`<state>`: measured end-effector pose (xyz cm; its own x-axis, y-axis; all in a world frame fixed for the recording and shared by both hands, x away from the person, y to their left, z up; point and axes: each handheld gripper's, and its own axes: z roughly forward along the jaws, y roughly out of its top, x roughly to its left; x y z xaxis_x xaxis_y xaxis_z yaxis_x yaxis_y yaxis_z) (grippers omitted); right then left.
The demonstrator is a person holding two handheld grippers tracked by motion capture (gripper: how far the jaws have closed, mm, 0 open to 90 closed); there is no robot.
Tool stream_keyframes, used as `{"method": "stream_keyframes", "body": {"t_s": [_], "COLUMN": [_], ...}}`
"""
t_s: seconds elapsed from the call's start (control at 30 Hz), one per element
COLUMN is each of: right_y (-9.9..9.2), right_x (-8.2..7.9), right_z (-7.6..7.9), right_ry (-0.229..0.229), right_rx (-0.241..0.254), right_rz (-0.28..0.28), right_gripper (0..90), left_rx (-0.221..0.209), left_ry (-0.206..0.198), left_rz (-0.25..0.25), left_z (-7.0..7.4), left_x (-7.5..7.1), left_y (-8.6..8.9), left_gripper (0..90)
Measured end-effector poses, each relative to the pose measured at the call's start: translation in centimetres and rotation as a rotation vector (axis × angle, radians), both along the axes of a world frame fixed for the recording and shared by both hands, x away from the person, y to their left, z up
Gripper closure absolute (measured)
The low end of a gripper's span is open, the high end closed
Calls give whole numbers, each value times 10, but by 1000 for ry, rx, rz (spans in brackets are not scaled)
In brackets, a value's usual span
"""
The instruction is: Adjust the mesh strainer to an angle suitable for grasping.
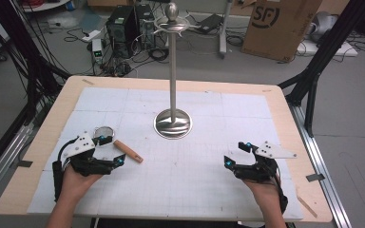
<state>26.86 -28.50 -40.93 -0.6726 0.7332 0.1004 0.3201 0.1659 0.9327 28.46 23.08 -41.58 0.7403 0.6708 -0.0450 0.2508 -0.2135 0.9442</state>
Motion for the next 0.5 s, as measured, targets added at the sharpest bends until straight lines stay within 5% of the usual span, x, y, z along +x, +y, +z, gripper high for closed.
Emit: {"method": "stream_keyframes", "body": {"t_s": [0.5], "right_y": [2], "right_x": [-1], "right_z": [-3], "right_ry": [14], "right_rx": [-17], "right_rz": [-5], "right_gripper": [185], "left_rx": [14], "left_ry": [-3], "left_rz": [-10], "left_z": [-1], "left_x": [-1], "left_y": [1], "left_gripper": [155]}}
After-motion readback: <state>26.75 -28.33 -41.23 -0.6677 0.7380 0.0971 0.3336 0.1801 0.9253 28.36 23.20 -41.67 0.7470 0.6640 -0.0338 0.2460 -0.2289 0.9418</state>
